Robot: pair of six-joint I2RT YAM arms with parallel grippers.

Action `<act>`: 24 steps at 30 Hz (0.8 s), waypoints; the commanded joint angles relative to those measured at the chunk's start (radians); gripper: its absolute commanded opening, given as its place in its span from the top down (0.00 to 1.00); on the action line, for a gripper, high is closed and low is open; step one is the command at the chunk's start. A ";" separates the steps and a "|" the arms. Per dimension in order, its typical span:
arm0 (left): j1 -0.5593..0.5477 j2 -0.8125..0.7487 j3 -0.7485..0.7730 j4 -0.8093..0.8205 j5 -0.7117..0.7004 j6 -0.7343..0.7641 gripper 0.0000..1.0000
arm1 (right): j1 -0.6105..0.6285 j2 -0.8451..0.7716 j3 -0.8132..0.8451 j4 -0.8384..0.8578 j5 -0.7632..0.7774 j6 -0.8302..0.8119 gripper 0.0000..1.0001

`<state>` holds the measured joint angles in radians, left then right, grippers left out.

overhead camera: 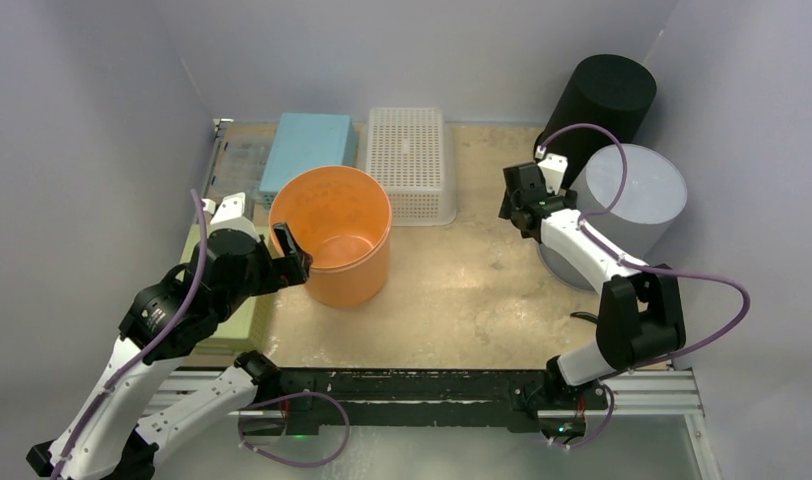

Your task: Turn the large container upside down

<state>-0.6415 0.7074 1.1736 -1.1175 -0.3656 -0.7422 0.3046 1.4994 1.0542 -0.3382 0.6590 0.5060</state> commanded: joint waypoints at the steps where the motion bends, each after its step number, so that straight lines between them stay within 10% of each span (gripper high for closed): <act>1: 0.005 -0.013 -0.010 -0.011 -0.021 -0.020 0.05 | -0.035 -0.023 0.012 -0.002 0.017 -0.007 0.01; 15: 0.006 -0.003 -0.052 0.025 -0.033 -0.033 0.07 | -0.038 -0.110 0.028 0.028 -0.266 -0.090 0.01; 24: 0.005 -0.013 -0.100 0.092 -0.090 -0.074 0.13 | -0.036 -0.211 0.005 0.054 -0.787 -0.191 0.01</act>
<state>-0.6415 0.7029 1.0866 -1.0939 -0.3988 -0.7818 0.2680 1.3510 1.0542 -0.3260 0.1654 0.3656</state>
